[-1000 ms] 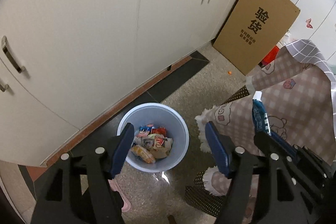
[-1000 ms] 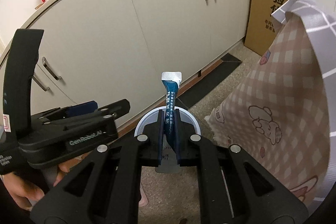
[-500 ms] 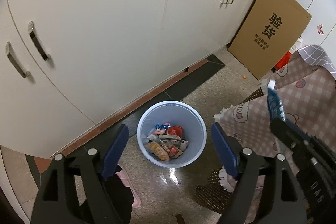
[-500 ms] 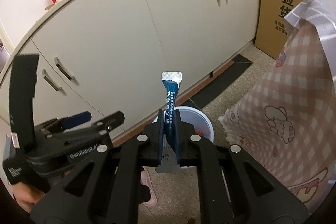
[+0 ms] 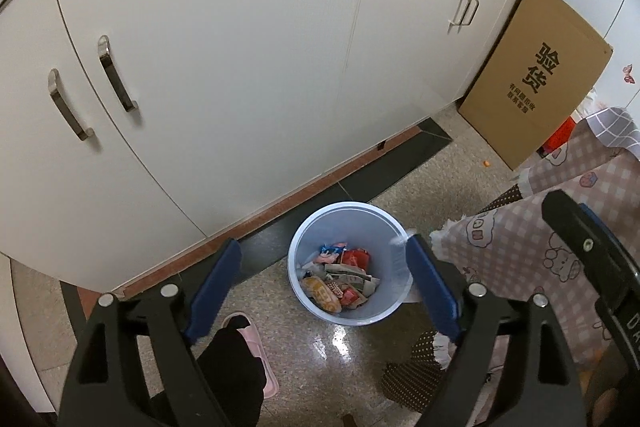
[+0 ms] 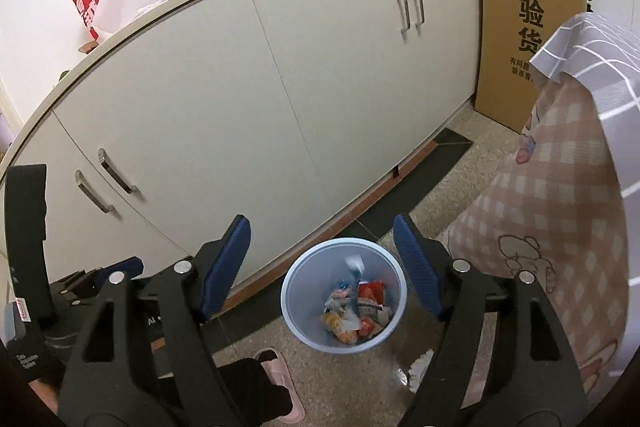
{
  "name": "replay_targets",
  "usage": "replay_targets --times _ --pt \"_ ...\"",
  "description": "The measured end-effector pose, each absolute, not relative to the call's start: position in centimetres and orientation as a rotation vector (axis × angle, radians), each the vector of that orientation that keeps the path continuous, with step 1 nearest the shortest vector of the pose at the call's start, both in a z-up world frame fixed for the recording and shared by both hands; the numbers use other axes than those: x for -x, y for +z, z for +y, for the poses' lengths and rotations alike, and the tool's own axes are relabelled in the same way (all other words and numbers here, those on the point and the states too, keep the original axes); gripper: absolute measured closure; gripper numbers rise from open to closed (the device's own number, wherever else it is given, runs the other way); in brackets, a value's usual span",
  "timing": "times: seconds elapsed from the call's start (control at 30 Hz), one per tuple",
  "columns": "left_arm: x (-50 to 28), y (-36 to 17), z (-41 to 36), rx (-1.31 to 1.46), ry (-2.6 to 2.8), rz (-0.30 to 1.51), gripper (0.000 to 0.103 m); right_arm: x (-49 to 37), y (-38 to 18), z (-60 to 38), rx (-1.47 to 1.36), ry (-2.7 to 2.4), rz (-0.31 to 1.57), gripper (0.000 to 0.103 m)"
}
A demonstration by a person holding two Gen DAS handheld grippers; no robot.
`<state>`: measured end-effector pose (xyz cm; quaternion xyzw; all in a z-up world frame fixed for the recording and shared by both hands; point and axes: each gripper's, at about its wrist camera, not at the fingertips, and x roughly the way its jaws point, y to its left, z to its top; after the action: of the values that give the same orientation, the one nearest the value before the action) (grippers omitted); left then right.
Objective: Collect trash
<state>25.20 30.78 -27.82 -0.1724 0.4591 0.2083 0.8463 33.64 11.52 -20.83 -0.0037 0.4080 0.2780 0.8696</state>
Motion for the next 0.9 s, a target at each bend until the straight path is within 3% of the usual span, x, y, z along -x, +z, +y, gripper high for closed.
replay_targets --times 0.2,0.4,0.9 --pt "-23.9 -24.2 29.0 0.347 0.424 0.899 0.020 -31.6 -16.9 9.3 0.002 0.542 0.788 0.028" --pt "-21.5 -17.3 25.7 0.290 0.382 0.752 0.017 -26.5 -10.2 4.9 -0.048 0.495 0.604 0.020" --pt "-10.7 -1.9 11.0 0.085 0.126 0.380 0.013 -13.3 4.0 -9.6 -0.093 0.245 0.315 0.007"
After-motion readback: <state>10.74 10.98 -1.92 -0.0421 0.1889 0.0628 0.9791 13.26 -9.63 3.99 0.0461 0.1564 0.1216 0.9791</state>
